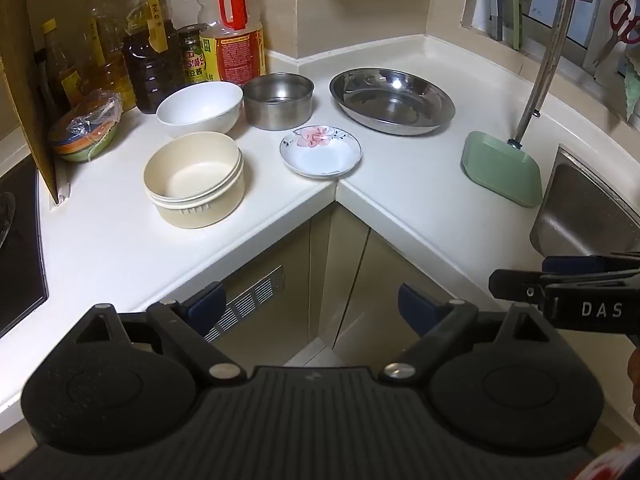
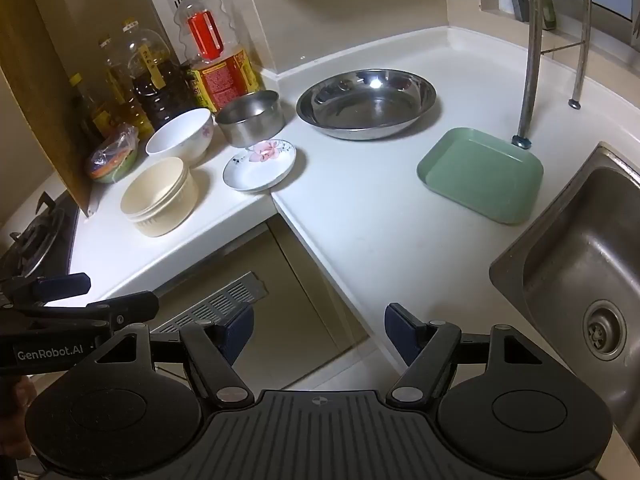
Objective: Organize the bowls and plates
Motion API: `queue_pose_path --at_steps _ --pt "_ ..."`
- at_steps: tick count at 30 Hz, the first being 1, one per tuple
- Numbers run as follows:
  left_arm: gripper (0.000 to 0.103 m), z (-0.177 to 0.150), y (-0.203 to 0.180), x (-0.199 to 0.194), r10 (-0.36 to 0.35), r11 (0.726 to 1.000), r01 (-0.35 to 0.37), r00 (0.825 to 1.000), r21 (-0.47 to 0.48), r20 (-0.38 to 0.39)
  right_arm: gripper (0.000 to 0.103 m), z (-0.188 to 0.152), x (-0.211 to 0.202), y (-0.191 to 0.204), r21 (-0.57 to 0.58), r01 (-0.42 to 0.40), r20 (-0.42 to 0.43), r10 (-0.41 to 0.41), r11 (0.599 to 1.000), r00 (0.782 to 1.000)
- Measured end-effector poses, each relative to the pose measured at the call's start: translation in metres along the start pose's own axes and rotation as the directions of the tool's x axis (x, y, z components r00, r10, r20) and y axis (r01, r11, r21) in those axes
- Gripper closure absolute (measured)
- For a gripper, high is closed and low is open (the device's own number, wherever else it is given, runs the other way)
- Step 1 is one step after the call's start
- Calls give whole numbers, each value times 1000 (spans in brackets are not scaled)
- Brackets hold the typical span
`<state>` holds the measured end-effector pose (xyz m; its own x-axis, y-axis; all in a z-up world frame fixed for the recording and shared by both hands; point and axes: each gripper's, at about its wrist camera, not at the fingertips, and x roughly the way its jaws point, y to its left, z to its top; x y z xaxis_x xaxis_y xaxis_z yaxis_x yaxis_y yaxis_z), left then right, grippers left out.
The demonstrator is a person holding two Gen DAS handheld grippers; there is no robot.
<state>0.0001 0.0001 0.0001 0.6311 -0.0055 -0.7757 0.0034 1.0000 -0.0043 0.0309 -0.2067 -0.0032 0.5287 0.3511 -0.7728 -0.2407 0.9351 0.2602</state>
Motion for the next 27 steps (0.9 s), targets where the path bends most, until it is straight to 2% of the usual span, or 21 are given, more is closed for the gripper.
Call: queue_pose_path --at_steps 27 --pt "11 -1 2 -2 -6 1000 6 1000 -5 10 31 -4 -4 4 3 1 7 -1 1000 1000"
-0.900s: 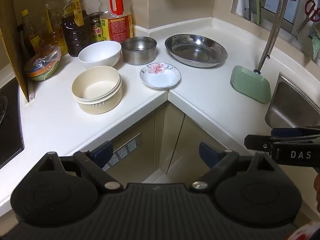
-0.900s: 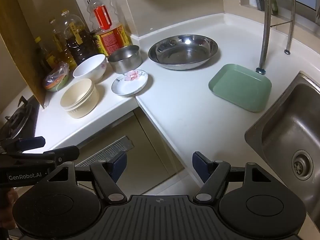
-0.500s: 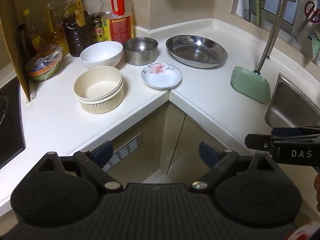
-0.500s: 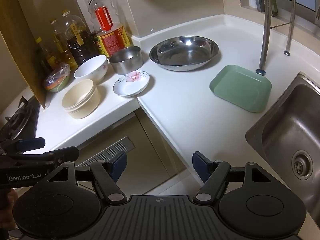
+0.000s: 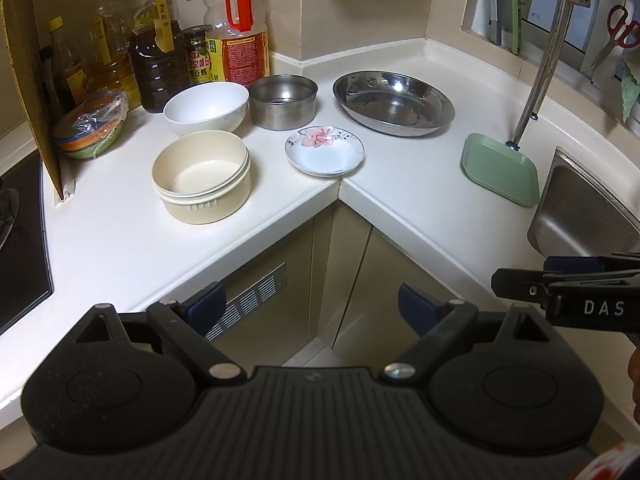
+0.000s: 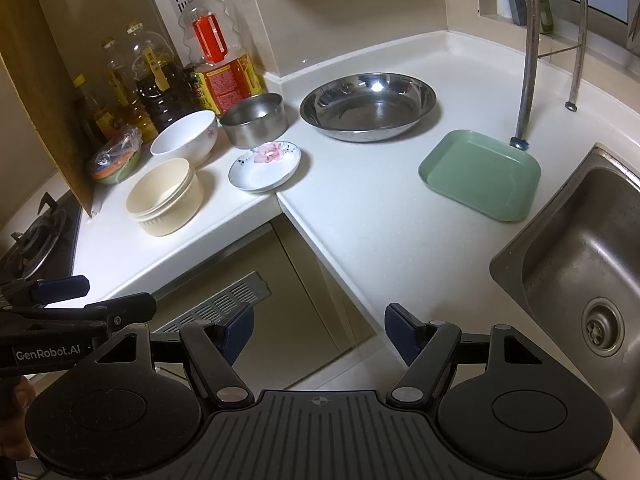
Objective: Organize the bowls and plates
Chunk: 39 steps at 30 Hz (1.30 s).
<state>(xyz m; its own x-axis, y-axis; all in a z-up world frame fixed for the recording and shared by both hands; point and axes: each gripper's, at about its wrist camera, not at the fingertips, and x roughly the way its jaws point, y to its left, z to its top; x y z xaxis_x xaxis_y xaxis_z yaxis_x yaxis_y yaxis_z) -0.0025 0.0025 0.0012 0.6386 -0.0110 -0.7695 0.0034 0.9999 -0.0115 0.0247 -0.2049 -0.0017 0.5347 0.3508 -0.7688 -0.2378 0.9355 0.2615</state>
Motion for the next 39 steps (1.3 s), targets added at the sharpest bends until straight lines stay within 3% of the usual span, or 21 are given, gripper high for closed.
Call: queue_pose_path --at_steps 39 --pt "11 -8 4 -9 -4 1000 4 1000 -11 4 31 -1 -3 5 -10 2 11 -2 1000 1000"
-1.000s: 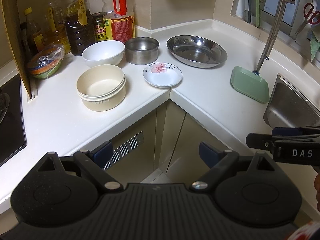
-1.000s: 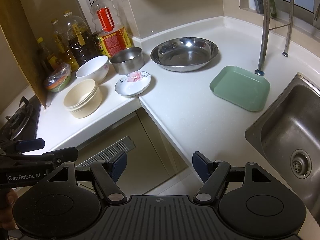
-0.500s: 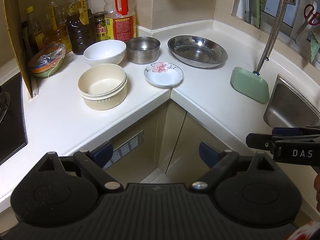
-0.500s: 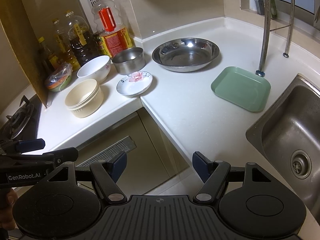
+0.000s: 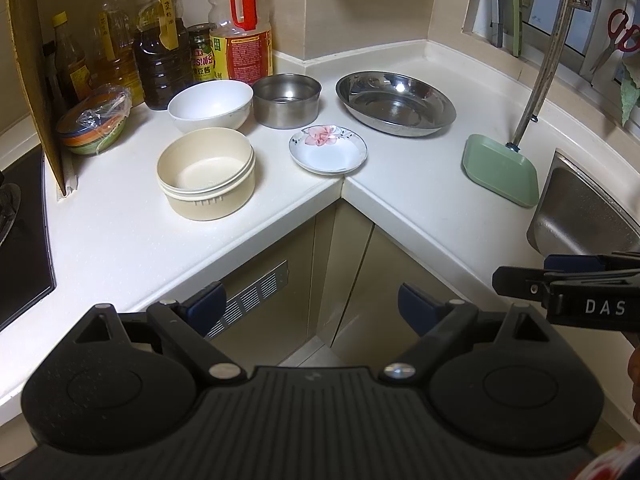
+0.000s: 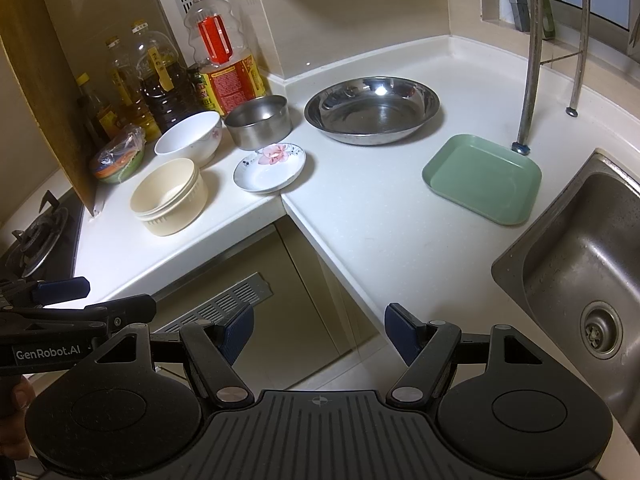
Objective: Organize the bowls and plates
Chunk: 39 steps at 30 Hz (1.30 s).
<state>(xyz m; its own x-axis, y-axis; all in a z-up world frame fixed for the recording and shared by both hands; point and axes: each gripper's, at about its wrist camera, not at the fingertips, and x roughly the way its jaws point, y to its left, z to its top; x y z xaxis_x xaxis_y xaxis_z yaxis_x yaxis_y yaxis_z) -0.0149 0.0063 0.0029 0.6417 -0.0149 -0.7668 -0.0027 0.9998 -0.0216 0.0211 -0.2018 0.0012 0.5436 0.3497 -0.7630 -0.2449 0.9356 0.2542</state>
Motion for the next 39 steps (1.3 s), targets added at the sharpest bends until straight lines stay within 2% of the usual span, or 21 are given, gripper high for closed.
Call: queue_pose_path --at_steps 33,39 --pt "11 6 1 5 4 1000 -4 1000 -16 -9 31 3 2 0 -8 -13 7 13 1000 1000" --pt "11 10 -1 9 -11 1000 11 1000 -23 -10 31 7 0 -17 1 -25 68 25 1000 997"
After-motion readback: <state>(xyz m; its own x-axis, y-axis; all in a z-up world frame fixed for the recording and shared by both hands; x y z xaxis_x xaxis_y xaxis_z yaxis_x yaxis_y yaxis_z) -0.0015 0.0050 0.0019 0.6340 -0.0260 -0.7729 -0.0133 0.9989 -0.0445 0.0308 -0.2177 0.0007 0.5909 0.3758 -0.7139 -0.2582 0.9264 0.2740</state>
